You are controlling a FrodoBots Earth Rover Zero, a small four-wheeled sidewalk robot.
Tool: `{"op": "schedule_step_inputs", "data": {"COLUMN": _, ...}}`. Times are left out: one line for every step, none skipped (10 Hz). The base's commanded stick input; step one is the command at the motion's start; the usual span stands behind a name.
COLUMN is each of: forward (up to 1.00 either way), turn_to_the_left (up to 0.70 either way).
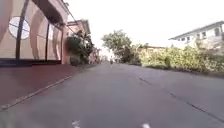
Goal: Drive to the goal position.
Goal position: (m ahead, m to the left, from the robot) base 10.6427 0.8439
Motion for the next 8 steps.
{"op": "schedule_step_inputs", "data": {"forward": 1.00, "turn_to_the_left": 0.00}}
{"op": "schedule_step_inputs", "data": {"forward": 1.00, "turn_to_the_left": 0.00}}
{"op": "schedule_step_inputs", "data": {"forward": 1.00, "turn_to_the_left": 0.00}}
{"op": "schedule_step_inputs", "data": {"forward": 1.00, "turn_to_the_left": 0.00}}
{"op": "schedule_step_inputs", "data": {"forward": 1.00, "turn_to_the_left": 0.00}}
{"op": "schedule_step_inputs", "data": {"forward": 1.00, "turn_to_the_left": 0.00}}
{"op": "schedule_step_inputs", "data": {"forward": 1.00, "turn_to_the_left": 0.00}}
{"op": "schedule_step_inputs", "data": {"forward": 1.00, "turn_to_the_left": 0.00}}
